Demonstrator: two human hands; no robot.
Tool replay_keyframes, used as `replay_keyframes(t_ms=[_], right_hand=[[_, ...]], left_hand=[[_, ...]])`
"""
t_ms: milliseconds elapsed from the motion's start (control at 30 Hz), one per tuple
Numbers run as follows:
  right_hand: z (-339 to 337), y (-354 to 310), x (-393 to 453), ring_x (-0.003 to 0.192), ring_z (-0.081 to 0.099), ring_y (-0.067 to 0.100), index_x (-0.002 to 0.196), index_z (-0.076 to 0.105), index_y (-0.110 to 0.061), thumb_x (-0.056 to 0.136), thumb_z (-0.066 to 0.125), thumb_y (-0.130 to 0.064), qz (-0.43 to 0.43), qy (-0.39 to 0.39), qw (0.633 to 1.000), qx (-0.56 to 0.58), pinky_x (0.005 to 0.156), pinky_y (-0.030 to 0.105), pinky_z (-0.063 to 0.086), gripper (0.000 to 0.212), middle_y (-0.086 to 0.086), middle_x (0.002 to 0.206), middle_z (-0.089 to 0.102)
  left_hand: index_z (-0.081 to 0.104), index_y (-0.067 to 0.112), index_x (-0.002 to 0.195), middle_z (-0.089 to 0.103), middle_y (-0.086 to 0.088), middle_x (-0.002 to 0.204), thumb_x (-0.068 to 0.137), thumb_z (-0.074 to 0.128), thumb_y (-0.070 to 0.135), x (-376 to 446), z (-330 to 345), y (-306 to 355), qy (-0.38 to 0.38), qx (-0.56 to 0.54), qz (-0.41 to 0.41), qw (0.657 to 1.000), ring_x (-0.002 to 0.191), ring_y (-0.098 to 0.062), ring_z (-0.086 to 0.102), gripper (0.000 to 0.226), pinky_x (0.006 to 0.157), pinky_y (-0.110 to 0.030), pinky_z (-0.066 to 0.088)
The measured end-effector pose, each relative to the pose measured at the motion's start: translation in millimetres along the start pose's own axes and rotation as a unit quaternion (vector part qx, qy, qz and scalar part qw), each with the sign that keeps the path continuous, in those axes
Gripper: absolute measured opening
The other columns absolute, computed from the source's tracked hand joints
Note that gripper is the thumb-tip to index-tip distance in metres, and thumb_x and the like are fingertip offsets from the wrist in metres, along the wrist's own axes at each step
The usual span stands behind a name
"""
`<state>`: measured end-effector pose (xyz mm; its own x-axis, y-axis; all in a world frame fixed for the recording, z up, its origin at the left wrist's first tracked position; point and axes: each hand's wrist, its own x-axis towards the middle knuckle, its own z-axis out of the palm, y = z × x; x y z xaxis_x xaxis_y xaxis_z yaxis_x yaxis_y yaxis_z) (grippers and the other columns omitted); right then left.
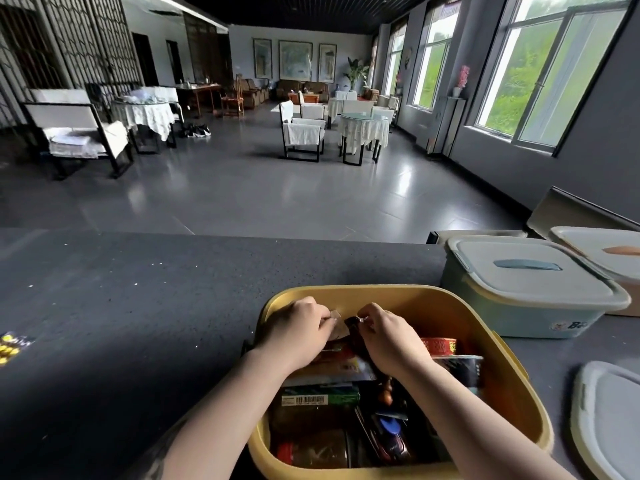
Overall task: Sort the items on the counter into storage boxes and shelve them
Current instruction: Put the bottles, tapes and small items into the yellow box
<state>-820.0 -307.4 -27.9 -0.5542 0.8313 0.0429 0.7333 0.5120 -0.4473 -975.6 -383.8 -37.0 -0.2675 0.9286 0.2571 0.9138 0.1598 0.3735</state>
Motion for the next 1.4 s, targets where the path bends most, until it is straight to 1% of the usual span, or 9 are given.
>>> replay_keyframes(t_ms=[133, 233, 367, 467, 533, 733, 1033, 1200, 1400], right_hand=[[-5, -5, -7, 0.109, 0.057, 0.024, 0.126, 0.050, -0.024, 0.098, 0.043, -0.030, -0.006, 0.012, 1.000, -0.007, 0.079, 0.031, 0.043, 0.030, 0.004, 0.125, 0.060], [-13, -10, -12, 0.112, 0.055, 0.020, 0.127, 0.051, -0.025, 0.096, 0.046, -0.024, -0.025, 0.045, 0.999, 0.006, 0.081, 0.029, 0.042, 0.031, 0.000, 0.127, 0.058], [-15, -47, -25, 0.114, 0.050, 0.018, 0.126, 0.051, -0.028, 0.092, 0.054, -0.024, -0.132, 0.128, 0.982, 0.045, 0.084, 0.029, 0.041, 0.034, -0.004, 0.125, 0.058], [2, -108, -44, 0.108, 0.050, 0.018, 0.122, 0.054, -0.027, 0.086, 0.059, -0.021, -0.249, 0.130, 0.955, 0.094, 0.078, 0.026, 0.036, 0.036, -0.005, 0.118, 0.060], [20, -144, -59, 0.108, 0.049, 0.019, 0.120, 0.057, -0.023, 0.085, 0.061, -0.017, -0.299, 0.105, 0.941, 0.120, 0.079, 0.026, 0.033, 0.036, -0.003, 0.115, 0.061], [87, -228, -88, 0.112, 0.048, 0.012, 0.121, 0.056, -0.025, 0.086, 0.061, -0.021, -0.352, 0.029, 0.924, 0.144, 0.082, 0.020, 0.039, 0.036, -0.011, 0.118, 0.058], [216, -336, -65, 0.123, 0.041, 0.009, 0.127, 0.049, -0.028, 0.090, 0.054, -0.022, -0.288, -0.084, 0.946, 0.122, 0.092, 0.021, 0.038, 0.037, -0.013, 0.129, 0.050], [273, -385, -39, 0.125, 0.040, 0.012, 0.127, 0.050, -0.027, 0.093, 0.052, -0.029, -0.232, -0.127, 0.957, 0.118, 0.095, 0.026, 0.037, 0.034, -0.009, 0.131, 0.052], [307, -424, 0, 0.126, 0.039, 0.017, 0.129, 0.049, -0.025, 0.095, 0.047, -0.026, -0.214, -0.121, 0.966, 0.082, 0.097, 0.030, 0.038, 0.034, -0.004, 0.134, 0.051]], left_hand=[[0.068, 0.024, 0.111, 0.063, 0.002, 0.106, 0.094, 0.050, 0.037, 0, -3, 4, 0.041, -0.020, -0.002, 0.999, 0.091, -0.016, 0.059, 0.027, 0.074, -0.024, 0.045], [0.069, 0.026, 0.102, 0.066, 0.009, 0.100, 0.092, 0.052, 0.032, -9, -17, 6, 0.158, -0.028, -0.017, 0.987, 0.088, -0.009, 0.060, 0.020, 0.071, -0.020, 0.043], [0.067, 0.024, 0.098, 0.065, 0.013, 0.095, 0.087, 0.051, 0.032, -45, -32, -8, 0.322, -0.222, -0.173, 0.904, 0.090, 0.004, 0.057, 0.022, 0.077, -0.015, 0.046], [0.066, 0.025, 0.100, 0.066, 0.010, 0.100, 0.079, 0.042, 0.045, -93, -38, -45, 0.352, -0.241, -0.274, 0.862, 0.093, -0.007, 0.060, 0.038, 0.085, -0.032, 0.049], [0.067, 0.022, 0.102, 0.068, 0.005, 0.103, 0.079, 0.044, 0.039, -122, -50, -71, 0.356, -0.239, -0.321, 0.844, 0.094, -0.012, 0.063, 0.036, 0.086, -0.036, 0.050], [0.065, 0.025, 0.104, 0.067, 0.009, 0.107, 0.086, 0.052, 0.024, -195, -96, -169, 0.379, -0.170, -0.418, 0.808, 0.094, -0.008, 0.061, 0.022, 0.085, -0.031, 0.049], [0.060, 0.022, 0.119, 0.060, 0.002, 0.120, 0.081, 0.070, 0.019, -262, -127, -302, 0.316, -0.094, -0.443, 0.834, 0.114, -0.018, 0.054, 0.039, 0.092, -0.029, 0.042], [0.057, 0.003, 0.124, 0.056, -0.013, 0.123, 0.074, 0.079, 0.015, -262, -129, -360, 0.295, -0.114, -0.401, 0.860, 0.117, -0.028, 0.051, 0.055, 0.098, -0.026, 0.037], [0.047, 0.011, 0.137, 0.042, -0.014, 0.143, 0.079, 0.063, 0.051, -241, -121, -400, 0.231, -0.114, -0.356, 0.899, 0.133, -0.029, 0.037, 0.073, 0.109, -0.034, 0.027]])
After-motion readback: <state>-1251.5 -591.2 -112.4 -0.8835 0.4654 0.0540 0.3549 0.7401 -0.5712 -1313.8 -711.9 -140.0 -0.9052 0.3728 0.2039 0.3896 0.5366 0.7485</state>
